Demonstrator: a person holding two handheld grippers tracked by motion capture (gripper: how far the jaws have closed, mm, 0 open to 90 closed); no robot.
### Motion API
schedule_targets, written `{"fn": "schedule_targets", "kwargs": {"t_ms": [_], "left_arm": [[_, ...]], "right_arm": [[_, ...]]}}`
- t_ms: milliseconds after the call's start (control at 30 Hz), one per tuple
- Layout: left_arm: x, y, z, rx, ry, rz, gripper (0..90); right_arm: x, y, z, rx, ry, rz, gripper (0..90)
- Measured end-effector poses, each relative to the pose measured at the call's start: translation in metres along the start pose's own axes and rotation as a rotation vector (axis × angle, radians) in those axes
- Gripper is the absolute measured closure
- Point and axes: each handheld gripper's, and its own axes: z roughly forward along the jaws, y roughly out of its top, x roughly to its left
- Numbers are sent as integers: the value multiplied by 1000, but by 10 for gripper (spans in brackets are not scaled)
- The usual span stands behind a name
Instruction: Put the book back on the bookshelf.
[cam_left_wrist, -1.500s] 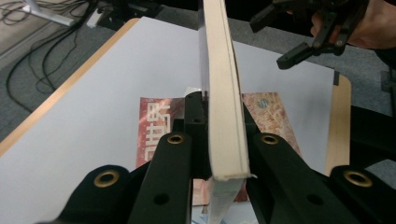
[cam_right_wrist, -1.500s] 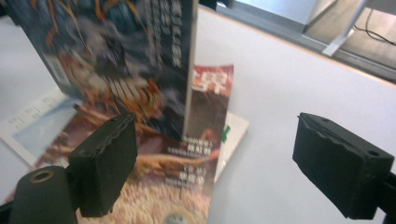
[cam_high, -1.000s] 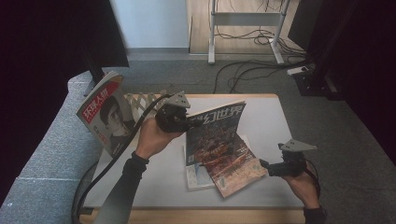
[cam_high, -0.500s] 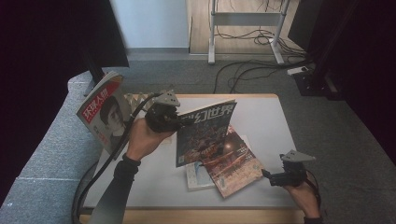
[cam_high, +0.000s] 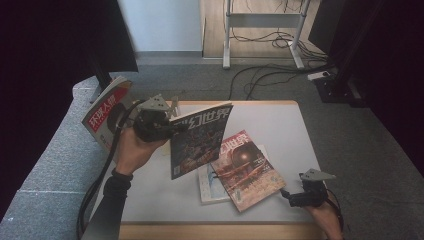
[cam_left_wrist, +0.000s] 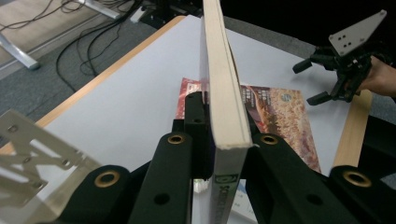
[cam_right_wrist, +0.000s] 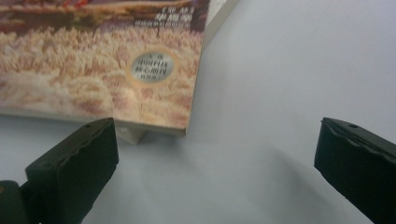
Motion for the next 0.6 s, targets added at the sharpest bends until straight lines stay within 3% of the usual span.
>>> {"fn": "schedule_targets", "kwargs": {"t_ms": [333, 600], "left_arm": [[10, -12, -27, -28, 52, -37, 827], [18, -25, -48, -24, 107, -69, 827]], "right_arm": [[3, -5, 4, 38, -28, -32, 0], [2, -4, 6, 56, -26, -21, 0]]}}
